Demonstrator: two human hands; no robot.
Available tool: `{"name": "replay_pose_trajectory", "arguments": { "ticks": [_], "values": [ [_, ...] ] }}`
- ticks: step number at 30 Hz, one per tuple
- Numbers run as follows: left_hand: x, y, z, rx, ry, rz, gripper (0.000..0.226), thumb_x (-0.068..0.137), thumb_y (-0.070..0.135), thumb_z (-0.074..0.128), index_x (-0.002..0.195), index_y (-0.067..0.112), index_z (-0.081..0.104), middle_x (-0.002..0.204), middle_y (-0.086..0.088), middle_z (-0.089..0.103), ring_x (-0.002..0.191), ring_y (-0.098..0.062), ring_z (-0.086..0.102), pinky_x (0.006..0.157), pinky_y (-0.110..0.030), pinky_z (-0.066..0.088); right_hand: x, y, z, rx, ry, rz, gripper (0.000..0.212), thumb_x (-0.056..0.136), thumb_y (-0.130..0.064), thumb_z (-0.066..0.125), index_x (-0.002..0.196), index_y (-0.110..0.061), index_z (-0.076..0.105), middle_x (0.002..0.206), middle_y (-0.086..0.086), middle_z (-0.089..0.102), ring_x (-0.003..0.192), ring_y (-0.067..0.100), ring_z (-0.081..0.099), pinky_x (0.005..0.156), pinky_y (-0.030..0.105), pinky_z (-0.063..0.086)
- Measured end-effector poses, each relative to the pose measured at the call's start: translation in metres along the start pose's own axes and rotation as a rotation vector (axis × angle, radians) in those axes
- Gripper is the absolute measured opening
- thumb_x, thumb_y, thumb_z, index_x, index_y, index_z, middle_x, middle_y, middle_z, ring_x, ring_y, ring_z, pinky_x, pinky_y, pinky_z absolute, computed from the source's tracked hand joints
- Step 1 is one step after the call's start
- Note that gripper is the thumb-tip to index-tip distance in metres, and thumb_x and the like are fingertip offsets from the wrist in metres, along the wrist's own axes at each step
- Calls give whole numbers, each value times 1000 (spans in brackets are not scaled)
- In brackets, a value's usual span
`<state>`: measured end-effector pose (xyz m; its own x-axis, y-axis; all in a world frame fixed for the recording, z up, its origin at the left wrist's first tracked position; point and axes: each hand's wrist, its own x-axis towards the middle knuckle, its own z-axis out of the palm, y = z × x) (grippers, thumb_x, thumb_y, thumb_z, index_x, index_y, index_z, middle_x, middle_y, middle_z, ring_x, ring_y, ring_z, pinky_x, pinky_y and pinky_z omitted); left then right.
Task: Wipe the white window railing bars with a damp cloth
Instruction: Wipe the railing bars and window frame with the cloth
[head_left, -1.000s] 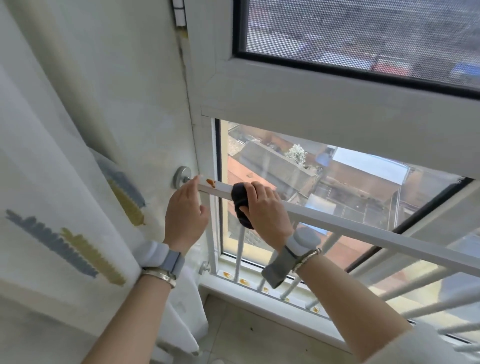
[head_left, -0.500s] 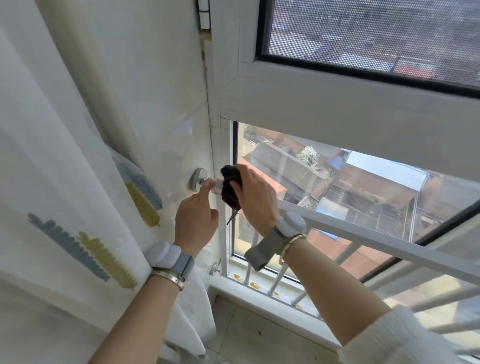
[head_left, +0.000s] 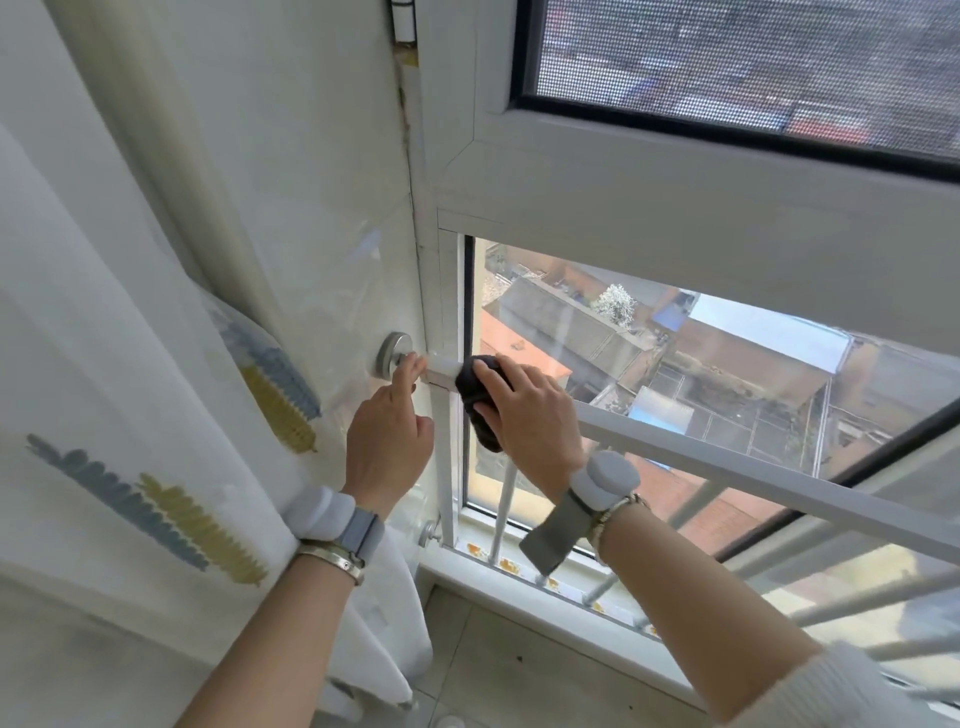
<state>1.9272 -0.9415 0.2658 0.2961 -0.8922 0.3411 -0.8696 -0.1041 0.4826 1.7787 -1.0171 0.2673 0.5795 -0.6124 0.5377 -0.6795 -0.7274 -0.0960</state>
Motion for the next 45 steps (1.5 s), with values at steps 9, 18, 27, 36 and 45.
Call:
{"name": "replay_pose_trajectory", "arguments": {
  "ticks": [9,18,27,36,45],
  "values": [
    [4,-2,-4,-104,54,46,70,79,-5,49,141,16,25,147,-5,29,133,-20,30,98,-32,40,6,-11,19,-43,59,-311,37,88,-4,39,111,-10,67,126,10,60,116,35,55,98,44,45],
    [0,3,1,53,-45,160,54,80,-4,50,131,14,48,141,-4,43,133,-22,31,109,-33,28,-49,45,-26,-67,69,-178,35,74,-10,73,107,-20,67,126,5,60,111,29,58,87,40,49],
    [-4,8,0,-49,-37,100,65,80,-5,51,141,10,30,146,-7,35,137,-21,27,111,-31,24,-11,5,-6,21,-42,-59,45,70,-12,79,112,-13,63,121,9,62,103,32,60,86,44,51],
    [7,10,6,75,33,190,63,73,-9,56,133,5,42,133,-12,49,126,-30,41,109,-30,21,-7,3,1,59,-49,-67,50,70,-15,79,117,-14,63,126,9,59,107,27,60,86,36,50],
    [5,52,32,-2,-8,305,47,75,-5,58,119,9,58,125,-6,58,119,-26,48,107,-38,33,-73,57,-34,-42,67,40,33,88,-21,55,120,-15,61,131,6,57,115,26,56,94,36,45]
  ]
}}
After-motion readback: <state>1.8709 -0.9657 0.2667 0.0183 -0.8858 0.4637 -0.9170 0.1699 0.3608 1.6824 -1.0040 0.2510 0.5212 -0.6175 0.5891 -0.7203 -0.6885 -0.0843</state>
